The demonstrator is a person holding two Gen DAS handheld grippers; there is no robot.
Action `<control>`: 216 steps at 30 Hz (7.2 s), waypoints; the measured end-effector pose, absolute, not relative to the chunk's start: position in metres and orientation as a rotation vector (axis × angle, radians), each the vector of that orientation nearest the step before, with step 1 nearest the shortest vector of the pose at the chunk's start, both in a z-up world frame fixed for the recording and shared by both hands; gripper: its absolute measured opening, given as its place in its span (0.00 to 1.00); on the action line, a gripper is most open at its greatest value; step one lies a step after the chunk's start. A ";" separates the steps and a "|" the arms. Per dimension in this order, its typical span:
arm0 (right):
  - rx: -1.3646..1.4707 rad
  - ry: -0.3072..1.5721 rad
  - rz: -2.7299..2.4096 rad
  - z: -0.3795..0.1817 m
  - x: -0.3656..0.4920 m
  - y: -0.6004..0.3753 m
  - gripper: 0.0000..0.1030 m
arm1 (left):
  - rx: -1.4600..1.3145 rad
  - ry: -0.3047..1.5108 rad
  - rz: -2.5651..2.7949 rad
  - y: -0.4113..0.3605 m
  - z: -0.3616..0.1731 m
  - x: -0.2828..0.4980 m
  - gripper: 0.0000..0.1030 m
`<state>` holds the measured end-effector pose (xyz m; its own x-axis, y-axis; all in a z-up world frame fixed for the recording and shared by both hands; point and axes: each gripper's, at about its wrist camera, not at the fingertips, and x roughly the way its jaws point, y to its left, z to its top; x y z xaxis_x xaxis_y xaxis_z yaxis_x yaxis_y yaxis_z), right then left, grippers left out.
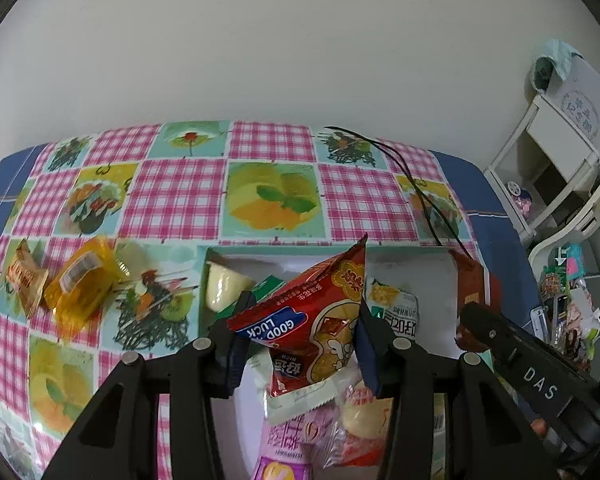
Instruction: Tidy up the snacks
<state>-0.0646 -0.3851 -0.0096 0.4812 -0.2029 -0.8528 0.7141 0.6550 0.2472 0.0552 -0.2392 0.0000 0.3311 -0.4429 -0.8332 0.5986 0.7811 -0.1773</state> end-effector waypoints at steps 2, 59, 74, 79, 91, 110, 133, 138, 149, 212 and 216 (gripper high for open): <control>0.649 0.914 -0.615 -0.016 -0.065 -0.389 0.41 | 0.184 1.016 -0.694 -0.245 -0.002 0.055 0.46; 0.473 1.038 -0.646 -0.011 -0.020 -0.359 0.86 | 0.207 1.061 -0.452 -0.181 -0.001 0.123 0.90; 0.429 1.056 -0.593 -0.017 0.017 -0.318 1.00 | 0.210 1.066 -0.388 -0.132 -0.003 0.156 0.98; 0.398 1.053 -0.554 -0.018 0.033 -0.296 1.00 | 0.190 1.058 -0.356 -0.108 0.000 0.170 0.98; 0.349 1.017 -0.426 -0.014 0.077 -0.235 1.00 | 0.140 1.050 -0.251 -0.032 -0.002 0.207 0.98; 0.462 0.981 -0.300 -0.056 0.158 -0.159 1.00 | -0.055 1.135 -0.210 0.025 -0.044 0.257 0.98; 0.350 1.061 -0.298 -0.086 0.168 -0.156 0.62 | -0.013 1.184 -0.227 0.000 -0.081 0.255 0.40; 0.357 1.074 -0.285 -0.086 0.164 -0.156 0.41 | 0.001 1.186 -0.240 -0.006 -0.078 0.248 0.35; 0.345 1.041 -0.283 -0.039 0.130 -0.157 0.41 | 0.007 1.186 -0.253 -0.014 -0.042 0.216 0.35; 0.626 0.866 -0.574 0.014 -0.116 -0.344 0.41 | 0.236 1.087 -0.576 -0.189 0.012 0.023 0.35; 0.614 0.858 -0.589 0.011 -0.116 -0.350 0.41 | 0.223 1.106 -0.586 -0.192 0.007 0.029 0.35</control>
<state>-0.1161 -0.3505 0.0111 0.5214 -0.2230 -0.8237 0.6885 0.6801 0.2517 0.0295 -0.1923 0.0072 0.3163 -0.3328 -0.8884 0.5483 0.8283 -0.1151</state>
